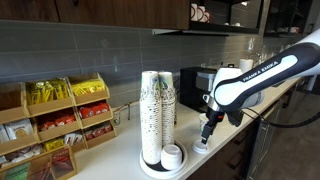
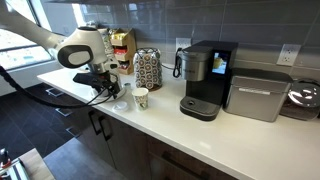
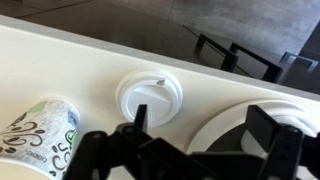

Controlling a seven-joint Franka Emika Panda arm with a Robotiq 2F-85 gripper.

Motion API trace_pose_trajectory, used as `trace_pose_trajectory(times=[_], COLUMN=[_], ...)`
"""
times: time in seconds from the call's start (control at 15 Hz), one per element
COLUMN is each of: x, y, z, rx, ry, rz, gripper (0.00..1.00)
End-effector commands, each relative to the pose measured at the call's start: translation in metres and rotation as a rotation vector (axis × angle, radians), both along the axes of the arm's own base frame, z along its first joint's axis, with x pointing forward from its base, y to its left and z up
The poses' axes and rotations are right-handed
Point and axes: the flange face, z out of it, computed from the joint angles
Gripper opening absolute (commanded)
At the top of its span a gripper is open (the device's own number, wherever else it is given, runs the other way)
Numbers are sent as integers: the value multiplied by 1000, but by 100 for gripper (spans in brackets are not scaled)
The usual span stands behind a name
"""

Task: Put the white lid on the pile of lids on the tray

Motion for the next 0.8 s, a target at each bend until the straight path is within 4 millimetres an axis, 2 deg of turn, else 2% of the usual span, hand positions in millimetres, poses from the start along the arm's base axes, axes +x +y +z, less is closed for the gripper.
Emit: trace_pose_trajectory(times=[0.0, 0.4, 0.73], x=[7, 11, 16], y=[8, 7, 7], z=[-19, -36, -51], rx=[-69, -104, -88], ry=[-34, -7, 5], rz=[-70, -166, -166], gripper=[100, 100, 100])
